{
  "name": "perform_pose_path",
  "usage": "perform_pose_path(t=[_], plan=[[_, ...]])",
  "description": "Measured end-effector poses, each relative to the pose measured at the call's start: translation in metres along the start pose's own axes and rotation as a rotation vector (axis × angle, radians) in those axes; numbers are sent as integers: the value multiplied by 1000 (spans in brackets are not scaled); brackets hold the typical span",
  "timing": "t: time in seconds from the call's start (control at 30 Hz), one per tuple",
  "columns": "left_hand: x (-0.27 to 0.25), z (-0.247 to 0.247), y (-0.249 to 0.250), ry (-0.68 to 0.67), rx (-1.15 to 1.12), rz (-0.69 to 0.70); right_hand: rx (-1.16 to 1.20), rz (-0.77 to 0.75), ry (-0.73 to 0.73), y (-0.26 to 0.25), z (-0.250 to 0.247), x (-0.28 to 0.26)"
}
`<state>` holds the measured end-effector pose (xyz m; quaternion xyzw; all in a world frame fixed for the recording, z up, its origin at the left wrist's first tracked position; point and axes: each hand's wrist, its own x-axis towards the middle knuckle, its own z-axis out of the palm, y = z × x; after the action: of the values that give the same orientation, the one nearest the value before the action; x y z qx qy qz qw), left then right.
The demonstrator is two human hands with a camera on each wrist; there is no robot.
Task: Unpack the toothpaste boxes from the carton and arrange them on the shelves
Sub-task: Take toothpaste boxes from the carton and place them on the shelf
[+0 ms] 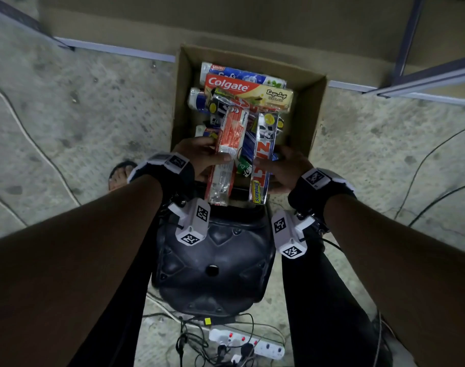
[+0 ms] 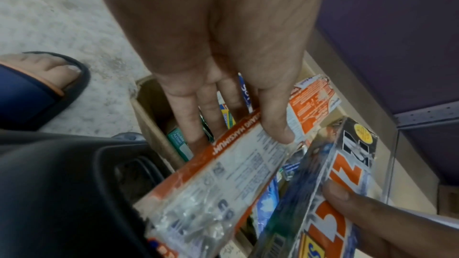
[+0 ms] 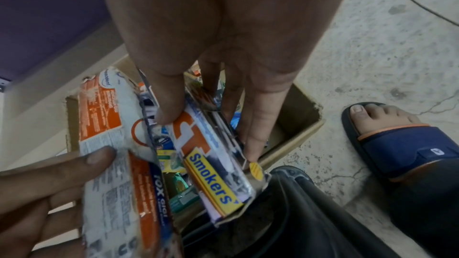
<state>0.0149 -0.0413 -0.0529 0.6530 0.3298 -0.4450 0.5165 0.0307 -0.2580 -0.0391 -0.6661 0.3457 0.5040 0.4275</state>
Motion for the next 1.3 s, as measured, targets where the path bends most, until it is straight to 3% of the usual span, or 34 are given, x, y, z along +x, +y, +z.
perform_pose_path(t=[0.57, 0.93, 1.3], plan=[[-164, -22, 44, -14, -219, 90, 94, -157, 13, -34, -27, -177], [-290, -35, 83, 19, -357, 244, 79, -294, 26, -51, -42, -296], [-395, -51, 127, 16, -335, 429, 100, -436, 43, -79, -59, -409]])
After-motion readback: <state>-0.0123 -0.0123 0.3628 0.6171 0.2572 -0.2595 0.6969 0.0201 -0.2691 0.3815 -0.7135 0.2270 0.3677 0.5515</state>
